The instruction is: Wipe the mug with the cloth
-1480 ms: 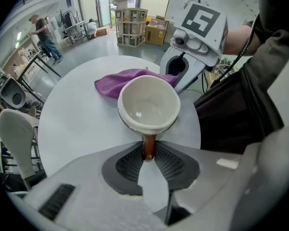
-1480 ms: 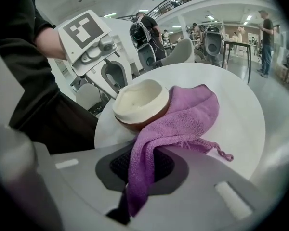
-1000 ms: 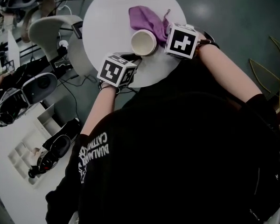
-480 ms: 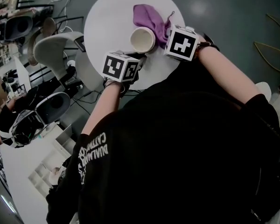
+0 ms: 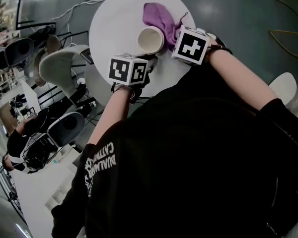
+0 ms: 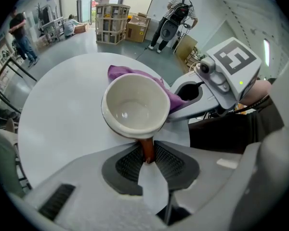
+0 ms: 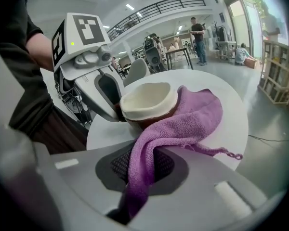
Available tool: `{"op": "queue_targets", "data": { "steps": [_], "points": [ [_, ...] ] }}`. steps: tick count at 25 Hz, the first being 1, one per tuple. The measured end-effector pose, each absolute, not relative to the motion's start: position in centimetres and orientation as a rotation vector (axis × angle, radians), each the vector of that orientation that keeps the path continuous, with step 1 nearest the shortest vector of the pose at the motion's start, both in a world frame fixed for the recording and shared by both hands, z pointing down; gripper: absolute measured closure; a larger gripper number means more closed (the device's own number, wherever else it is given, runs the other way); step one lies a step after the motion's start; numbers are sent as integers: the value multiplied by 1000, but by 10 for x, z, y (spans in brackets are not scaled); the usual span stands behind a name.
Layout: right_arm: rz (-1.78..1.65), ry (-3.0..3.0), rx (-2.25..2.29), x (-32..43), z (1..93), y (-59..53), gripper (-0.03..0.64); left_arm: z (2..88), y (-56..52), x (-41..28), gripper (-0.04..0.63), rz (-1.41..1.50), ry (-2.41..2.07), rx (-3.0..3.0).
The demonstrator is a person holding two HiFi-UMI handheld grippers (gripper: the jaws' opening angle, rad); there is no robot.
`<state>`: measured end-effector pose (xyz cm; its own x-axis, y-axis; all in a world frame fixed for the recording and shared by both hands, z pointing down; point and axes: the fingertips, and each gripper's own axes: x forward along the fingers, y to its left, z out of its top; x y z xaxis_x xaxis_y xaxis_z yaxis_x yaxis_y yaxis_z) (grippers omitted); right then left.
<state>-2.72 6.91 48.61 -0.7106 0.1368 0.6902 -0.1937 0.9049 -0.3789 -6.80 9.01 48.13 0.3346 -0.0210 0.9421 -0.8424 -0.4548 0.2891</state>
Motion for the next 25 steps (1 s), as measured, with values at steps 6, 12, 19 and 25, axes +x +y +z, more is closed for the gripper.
{"op": "queue_targets", "data": {
  "steps": [6,12,19,25],
  "points": [
    [564,-2314,51,-36,485,86,580,482,87,-66,523,1207,-749,1769],
    [552,-2349,63,-49,481,96,580,482,86,-62,518,1203,-729,1762],
    [536,-2374,8,-60,473,104,581,479,84,-66,517,1191,-732,1775],
    [333,-2350,-61,-65,480,120,580,481,88,-69,518,1209,-678,1797]
  ]
}}
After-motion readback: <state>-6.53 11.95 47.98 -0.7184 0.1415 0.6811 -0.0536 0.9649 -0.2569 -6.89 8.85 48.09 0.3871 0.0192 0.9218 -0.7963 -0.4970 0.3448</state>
